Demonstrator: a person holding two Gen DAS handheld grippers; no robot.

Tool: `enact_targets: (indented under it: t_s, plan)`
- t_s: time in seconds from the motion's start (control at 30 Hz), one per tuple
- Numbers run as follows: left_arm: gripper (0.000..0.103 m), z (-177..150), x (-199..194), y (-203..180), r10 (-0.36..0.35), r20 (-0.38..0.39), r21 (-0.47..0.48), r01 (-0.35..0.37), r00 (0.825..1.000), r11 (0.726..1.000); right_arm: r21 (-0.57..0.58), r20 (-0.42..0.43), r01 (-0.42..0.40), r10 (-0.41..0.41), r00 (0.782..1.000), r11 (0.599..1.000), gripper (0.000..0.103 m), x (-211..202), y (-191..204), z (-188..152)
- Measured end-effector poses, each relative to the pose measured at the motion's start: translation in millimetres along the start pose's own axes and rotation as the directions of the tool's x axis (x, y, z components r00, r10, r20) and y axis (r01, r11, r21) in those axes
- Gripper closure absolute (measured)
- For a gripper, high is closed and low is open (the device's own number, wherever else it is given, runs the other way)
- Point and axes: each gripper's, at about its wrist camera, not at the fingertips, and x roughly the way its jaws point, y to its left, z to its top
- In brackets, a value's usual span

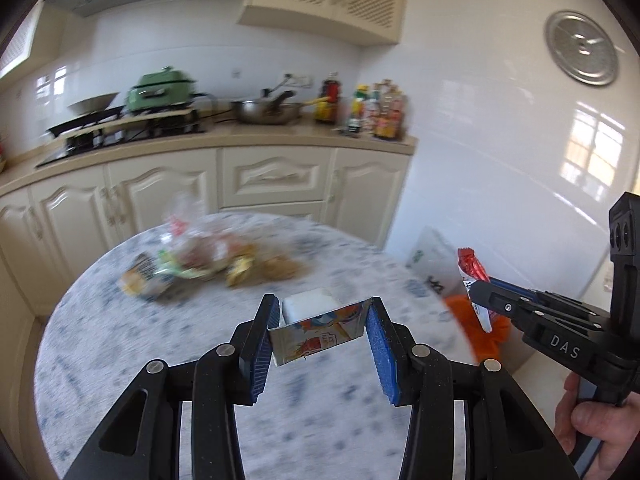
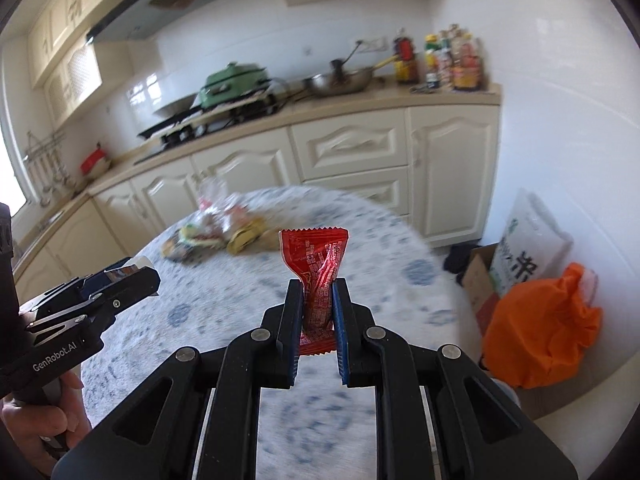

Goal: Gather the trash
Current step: 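Carry the juice carton and red wrapper over the bin and open both tools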

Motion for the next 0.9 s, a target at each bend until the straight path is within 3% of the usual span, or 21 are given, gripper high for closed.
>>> enact_targets:
  t_s: [0.2,0.53,0.7,0.9]
  plan:
    - [0.063,10,16,-59,-0.116,-0.014,0.062,0.117,0.993,0.991,0.048,0.043,0.102,-0.105,0.994,0.994,0.089,-36,-52,1]
    - [0.063,18,67,-156,-0.284,-0.104,0.129,0.296,0.953,0.947,0.185,0.032,0.260,-0.271,0.962,0.948,0.089,-79,-153,-20]
    - [0.063,13,109,-203,-0.310,-0.177,0.166,0.339,0.934,0.926,0.245,-0.006,0.307,-0.315,0.949,0.920,0.089,-83,-194,-39]
    - [0.063,3,168,-253,-0.309,-0.277,0.182,0.366,0.910,0.913,0.330,-0.087,0.324,-0.314,0.946,0.887,0.089,-63,-244,-71]
